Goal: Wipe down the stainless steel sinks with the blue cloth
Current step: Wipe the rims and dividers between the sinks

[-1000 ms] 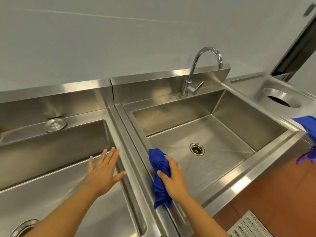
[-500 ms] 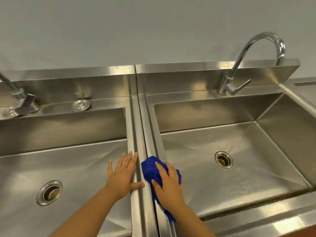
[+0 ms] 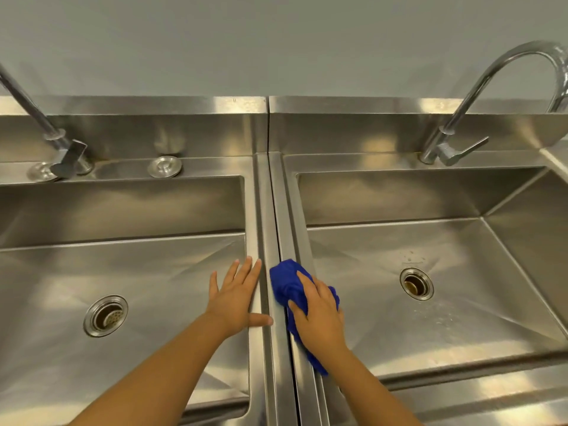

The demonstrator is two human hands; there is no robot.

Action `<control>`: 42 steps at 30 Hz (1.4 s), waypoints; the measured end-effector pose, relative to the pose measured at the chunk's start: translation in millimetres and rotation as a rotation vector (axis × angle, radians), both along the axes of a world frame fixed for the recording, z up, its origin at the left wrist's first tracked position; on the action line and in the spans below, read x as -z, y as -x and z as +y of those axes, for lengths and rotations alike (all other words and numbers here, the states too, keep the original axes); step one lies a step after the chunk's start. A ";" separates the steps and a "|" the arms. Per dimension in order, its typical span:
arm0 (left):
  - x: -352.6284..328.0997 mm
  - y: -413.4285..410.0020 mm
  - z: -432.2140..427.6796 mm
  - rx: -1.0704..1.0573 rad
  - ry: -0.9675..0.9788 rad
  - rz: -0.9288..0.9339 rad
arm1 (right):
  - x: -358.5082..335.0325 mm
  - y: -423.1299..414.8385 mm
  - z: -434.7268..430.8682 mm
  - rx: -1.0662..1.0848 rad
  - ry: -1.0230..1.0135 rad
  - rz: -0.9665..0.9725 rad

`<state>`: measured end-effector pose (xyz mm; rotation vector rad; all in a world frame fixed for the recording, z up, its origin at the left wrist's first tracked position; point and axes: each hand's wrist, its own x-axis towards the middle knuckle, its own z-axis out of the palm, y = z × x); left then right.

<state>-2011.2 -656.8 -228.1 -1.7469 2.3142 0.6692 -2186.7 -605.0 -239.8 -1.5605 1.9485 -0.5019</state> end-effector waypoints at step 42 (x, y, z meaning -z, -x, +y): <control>-2.6 13.1 -2.0 0.004 -0.103 -0.269 | -16.8 4.8 -62.3 -0.033 -0.059 0.166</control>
